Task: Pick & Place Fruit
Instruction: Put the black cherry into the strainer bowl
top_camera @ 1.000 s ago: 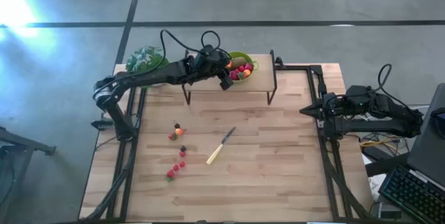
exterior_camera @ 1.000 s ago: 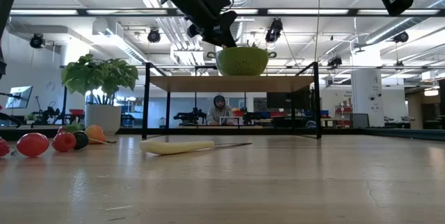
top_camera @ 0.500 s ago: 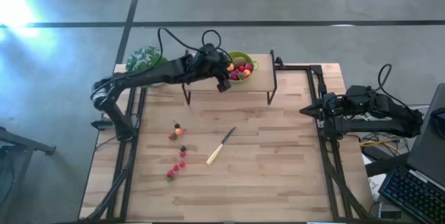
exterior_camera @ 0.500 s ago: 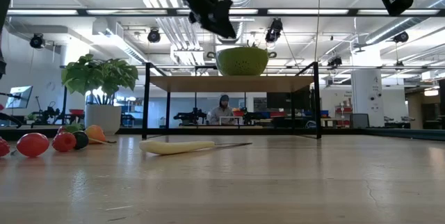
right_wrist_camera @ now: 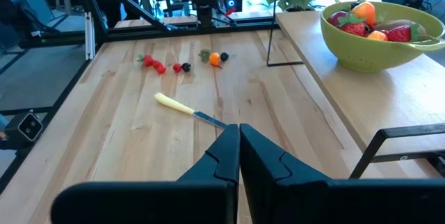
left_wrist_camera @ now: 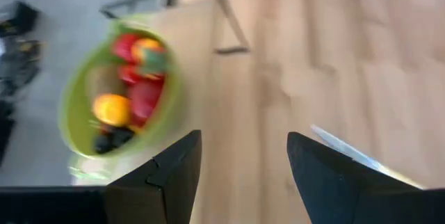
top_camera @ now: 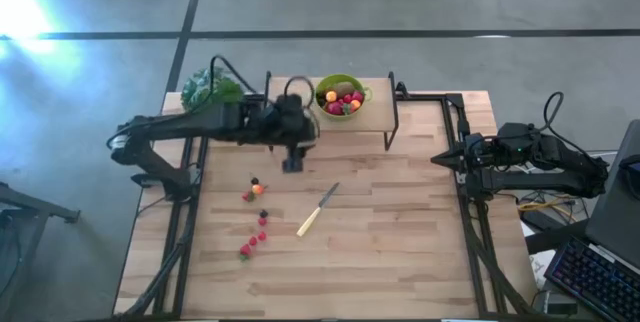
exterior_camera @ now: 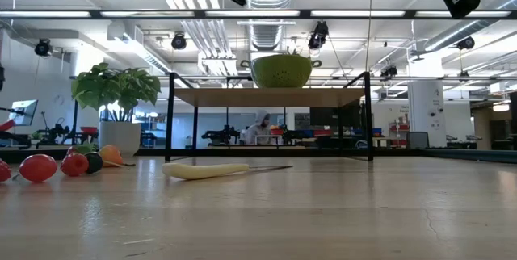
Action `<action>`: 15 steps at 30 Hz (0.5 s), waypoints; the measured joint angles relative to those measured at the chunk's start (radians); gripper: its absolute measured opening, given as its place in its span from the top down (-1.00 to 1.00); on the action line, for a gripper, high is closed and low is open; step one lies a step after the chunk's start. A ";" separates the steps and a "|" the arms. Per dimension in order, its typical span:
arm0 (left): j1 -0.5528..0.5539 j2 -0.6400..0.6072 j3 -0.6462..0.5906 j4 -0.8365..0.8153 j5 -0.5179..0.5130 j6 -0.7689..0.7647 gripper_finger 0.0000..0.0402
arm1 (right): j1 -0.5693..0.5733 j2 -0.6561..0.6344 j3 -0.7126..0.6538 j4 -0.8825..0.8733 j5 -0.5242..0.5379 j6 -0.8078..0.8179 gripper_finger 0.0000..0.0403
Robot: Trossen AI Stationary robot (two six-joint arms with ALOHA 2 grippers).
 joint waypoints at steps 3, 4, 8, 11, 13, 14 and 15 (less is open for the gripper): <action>-0.067 -0.026 0.000 -0.103 0.004 -0.037 -0.09 | 0.000 0.000 0.000 0.000 0.000 0.000 0.96; -0.087 -0.032 0.000 -0.143 0.004 -0.057 -0.09 | 0.000 0.000 0.000 0.000 0.000 0.000 0.96; -0.166 -0.046 -0.004 -0.270 0.003 -0.163 -0.09 | 0.000 0.000 0.000 0.000 0.000 0.000 0.96; -0.221 -0.046 -0.013 -0.335 0.004 -0.241 -0.08 | 0.000 0.000 0.000 0.000 0.000 0.000 0.96; -0.254 -0.044 -0.028 -0.357 0.005 -0.275 -0.08 | 0.000 0.000 0.000 0.000 0.000 0.000 0.96; -0.270 -0.044 -0.039 -0.363 0.005 -0.286 -0.08 | 0.000 0.000 0.000 0.000 0.000 0.000 0.96; -0.285 -0.044 -0.054 -0.365 0.005 -0.294 -0.09 | 0.000 0.000 0.000 0.000 0.000 0.000 0.96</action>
